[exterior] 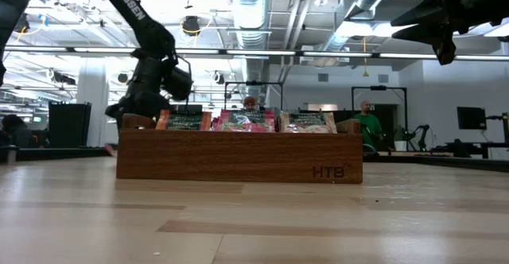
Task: Pick & Place Tea
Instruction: Put the orange tea bag into the left section of the wooden organizer
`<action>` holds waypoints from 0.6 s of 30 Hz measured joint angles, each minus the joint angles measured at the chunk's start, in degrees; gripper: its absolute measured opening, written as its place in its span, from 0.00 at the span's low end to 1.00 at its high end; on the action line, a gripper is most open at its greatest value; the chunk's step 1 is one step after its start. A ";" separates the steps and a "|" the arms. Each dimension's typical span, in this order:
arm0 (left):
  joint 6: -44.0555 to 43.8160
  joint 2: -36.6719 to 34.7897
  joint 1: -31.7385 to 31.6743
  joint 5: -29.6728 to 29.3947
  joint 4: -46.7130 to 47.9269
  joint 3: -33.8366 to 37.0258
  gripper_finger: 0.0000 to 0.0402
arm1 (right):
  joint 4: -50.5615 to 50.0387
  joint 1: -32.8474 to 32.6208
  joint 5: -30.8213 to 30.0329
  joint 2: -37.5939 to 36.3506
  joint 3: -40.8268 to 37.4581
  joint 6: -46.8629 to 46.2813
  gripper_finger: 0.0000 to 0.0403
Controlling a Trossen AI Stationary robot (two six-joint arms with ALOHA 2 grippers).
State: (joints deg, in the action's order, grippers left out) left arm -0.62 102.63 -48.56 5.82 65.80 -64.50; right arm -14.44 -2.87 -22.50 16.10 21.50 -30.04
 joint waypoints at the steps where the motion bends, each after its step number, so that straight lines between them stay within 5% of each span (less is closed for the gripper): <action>1: 0.00 0.00 0.23 -0.22 1.06 -1.12 0.00 | 0.00 -0.02 0.00 0.00 0.00 0.00 0.24; 18: 1.20 -0.04 11.49 -7.70 19.01 -23.12 0.00 | -0.04 -0.02 -0.15 0.01 0.00 0.02 0.24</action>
State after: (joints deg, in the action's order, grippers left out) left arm 0.58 102.59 -37.07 -1.88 84.81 -87.62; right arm -14.48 -2.89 -22.65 16.11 21.50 -30.02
